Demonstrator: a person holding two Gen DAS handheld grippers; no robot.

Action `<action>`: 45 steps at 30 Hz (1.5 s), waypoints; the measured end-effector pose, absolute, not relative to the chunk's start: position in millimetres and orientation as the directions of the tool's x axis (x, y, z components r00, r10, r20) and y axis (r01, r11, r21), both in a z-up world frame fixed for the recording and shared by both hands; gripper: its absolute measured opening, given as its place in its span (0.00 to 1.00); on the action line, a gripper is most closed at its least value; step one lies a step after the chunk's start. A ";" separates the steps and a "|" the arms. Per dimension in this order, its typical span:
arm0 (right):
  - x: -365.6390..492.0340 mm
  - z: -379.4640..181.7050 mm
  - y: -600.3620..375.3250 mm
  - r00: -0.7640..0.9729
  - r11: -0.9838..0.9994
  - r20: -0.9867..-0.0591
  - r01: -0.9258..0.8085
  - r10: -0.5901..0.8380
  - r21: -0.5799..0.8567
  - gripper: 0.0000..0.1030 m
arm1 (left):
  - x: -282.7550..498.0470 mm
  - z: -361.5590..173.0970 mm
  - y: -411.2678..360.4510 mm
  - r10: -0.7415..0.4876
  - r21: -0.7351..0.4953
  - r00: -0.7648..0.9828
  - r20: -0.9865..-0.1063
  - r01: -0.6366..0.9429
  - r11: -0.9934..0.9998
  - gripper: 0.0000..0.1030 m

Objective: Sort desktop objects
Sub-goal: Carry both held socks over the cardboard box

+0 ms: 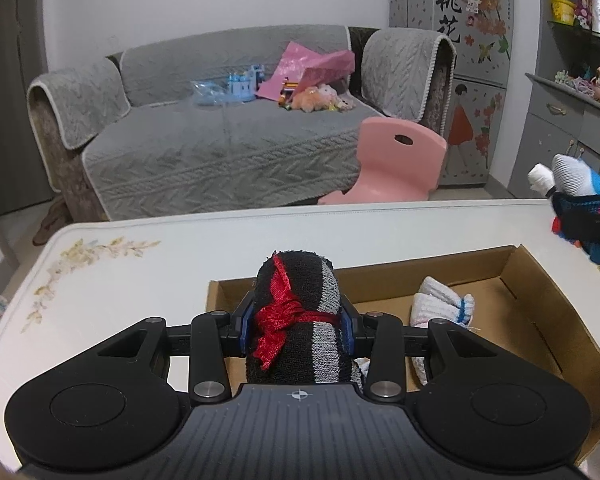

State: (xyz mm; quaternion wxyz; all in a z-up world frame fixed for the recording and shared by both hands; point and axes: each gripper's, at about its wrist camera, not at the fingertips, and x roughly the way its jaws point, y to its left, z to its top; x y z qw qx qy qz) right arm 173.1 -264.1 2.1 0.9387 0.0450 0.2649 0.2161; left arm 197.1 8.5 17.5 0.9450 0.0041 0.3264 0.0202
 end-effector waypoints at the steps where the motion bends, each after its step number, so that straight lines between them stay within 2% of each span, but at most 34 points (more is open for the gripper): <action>1: 174.7 1.7 -262.3 0.762 0.902 -0.483 -0.383 0.432 0.201 0.37 | 197.3 16.7 8.4 0.037 0.018 0.785 -0.618 -0.033 0.999 0.45; 21: 185.8 -26.3 -245.3 0.656 0.882 -0.597 -0.408 0.462 0.233 0.37 | 210.1 -6.8 5.8 0.016 0.006 0.747 -0.664 -0.015 1.000 0.45; 34: 190.7 -36.3 -240.7 0.650 0.900 -0.630 -0.383 0.424 0.209 0.38 | 208.0 -8.0 3.3 0.014 0.010 0.758 -0.653 -0.011 1.000 0.45; 41: 193.2 -39.1 -241.5 0.656 0.907 -0.633 -0.367 0.411 0.209 0.38 | 217.2 -0.2 12.5 -0.002 -0.059 0.785 -0.620 -0.045 0.997 0.45; 45: 195.5 -40.5 -238.9 0.653 0.906 -0.635 -0.366 0.413 0.213 0.38 | 228.4 -8.4 11.9 0.002 -0.069 0.766 -0.643 -0.061 0.996 0.45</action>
